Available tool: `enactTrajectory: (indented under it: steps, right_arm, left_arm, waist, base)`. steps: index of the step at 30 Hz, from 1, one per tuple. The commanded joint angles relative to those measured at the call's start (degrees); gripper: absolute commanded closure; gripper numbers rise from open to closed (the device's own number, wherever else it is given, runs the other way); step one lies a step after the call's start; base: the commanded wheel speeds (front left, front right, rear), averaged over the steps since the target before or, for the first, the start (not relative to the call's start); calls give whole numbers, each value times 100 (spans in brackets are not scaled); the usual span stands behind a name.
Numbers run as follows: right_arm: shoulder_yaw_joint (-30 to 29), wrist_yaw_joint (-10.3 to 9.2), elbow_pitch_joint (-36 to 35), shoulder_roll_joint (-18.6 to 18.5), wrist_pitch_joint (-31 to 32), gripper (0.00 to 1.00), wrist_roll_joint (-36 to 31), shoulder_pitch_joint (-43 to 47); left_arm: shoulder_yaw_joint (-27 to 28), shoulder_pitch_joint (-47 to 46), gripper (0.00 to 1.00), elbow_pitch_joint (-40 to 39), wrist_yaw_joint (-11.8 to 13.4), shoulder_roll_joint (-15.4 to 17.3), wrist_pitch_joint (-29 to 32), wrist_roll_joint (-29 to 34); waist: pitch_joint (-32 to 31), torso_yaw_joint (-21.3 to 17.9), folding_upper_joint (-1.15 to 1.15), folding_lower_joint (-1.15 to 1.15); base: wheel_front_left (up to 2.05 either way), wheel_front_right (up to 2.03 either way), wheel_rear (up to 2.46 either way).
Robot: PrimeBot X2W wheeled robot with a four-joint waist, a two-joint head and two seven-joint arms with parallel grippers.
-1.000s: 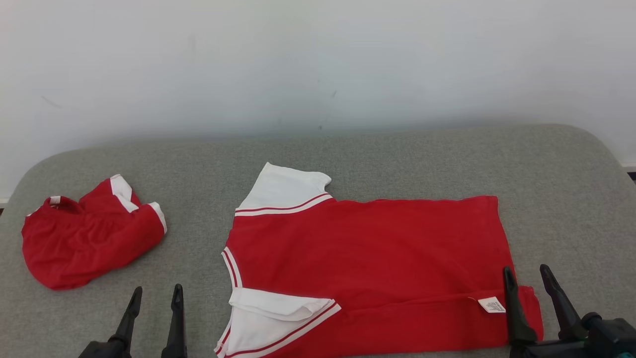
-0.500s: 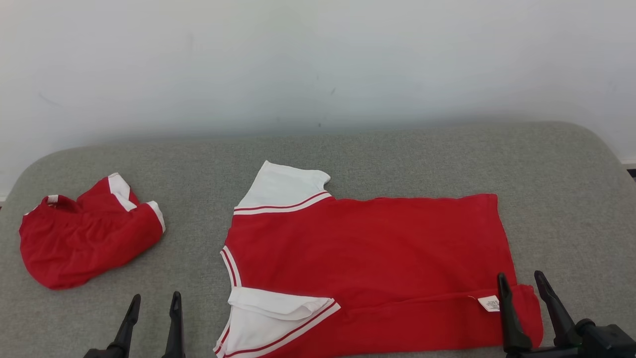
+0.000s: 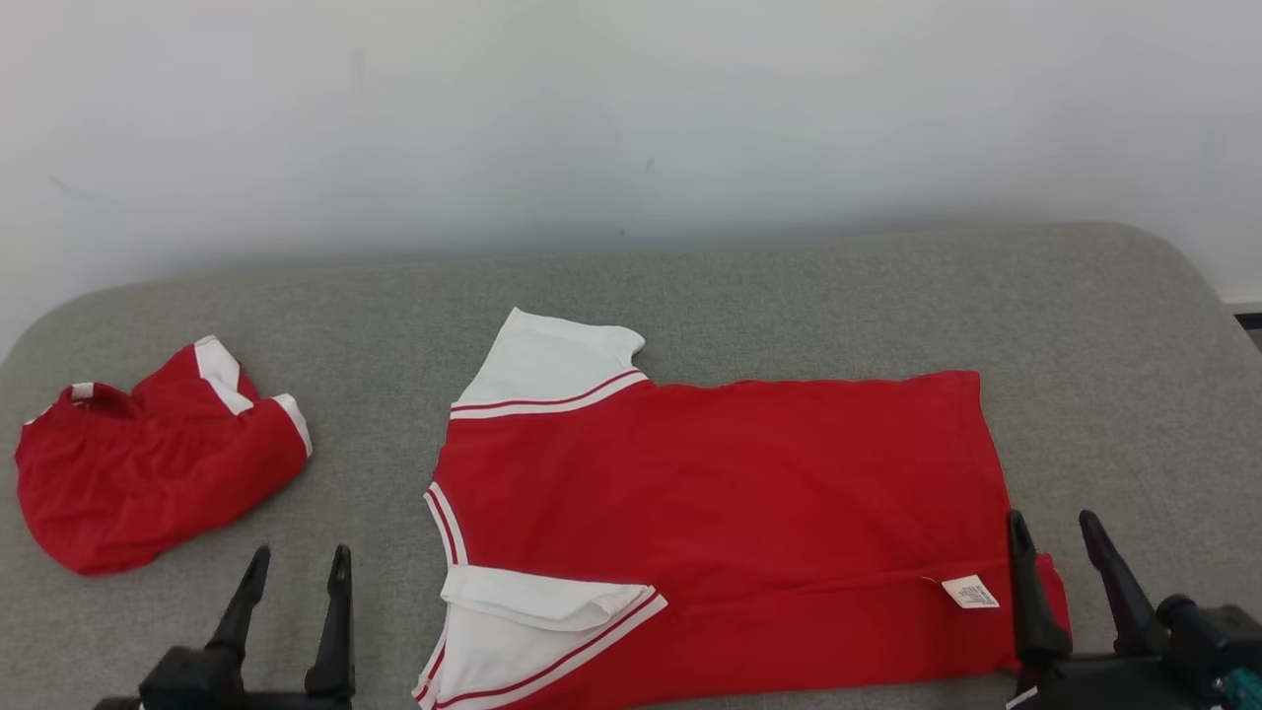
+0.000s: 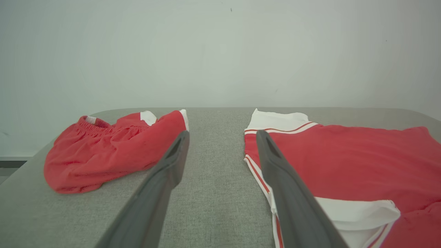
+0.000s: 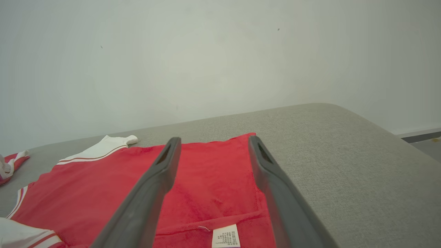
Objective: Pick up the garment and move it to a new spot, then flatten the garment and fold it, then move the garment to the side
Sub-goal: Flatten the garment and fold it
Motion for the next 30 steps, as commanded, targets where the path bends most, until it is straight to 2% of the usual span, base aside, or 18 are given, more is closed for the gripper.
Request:
enactTrajectory:
  steps: [1, 5, 13, 18, 25, 30]
  right_arm:
    - [-13, -16, 112, -85, 83, 0, -9, -182]
    - [-20, -16, 317, -199, 327, 0, 165, -632]
    - [217, -16, 858, -512, 628, 0, 156, -1883]
    - [338, -16, 1272, -636, 722, 0, 167, -2555]
    - [663, -16, 2083, -738, 837, 0, 276, -3665]
    - [952, -16, 2618, -671, 989, 0, 418, -4280]
  left_arm:
    - [-106, -261, 0, 87, -30, 151, -7, 50]
    - [-372, -894, 0, 202, -32, 469, 218, -61]
    - [-1331, -2566, 0, 355, -34, 1225, 974, -864]
    - [-1766, -3487, 0, 590, -34, 1491, 1422, -1315]
    - [-2805, -4889, 0, 1193, -34, 1872, 2055, -1926]
    - [-3352, -5576, 0, 1664, -34, 1975, 2439, -2391]
  waist:
    - [114, -48, 0, 0]
    - [407, -109, 0, 0]
    - [1224, -311, 0, 0]
    - [1597, -413, 0, 0]
    - [2087, -641, 0, 0]
    - [2326, -796, 0, 0]
  base:
    - [0, 0, 0]
    - [0, 0, 0]
    - [0, 0, 0]
    - [0, 0, 0]
    - [0, 0, 0]
    - [0, 0, 0]
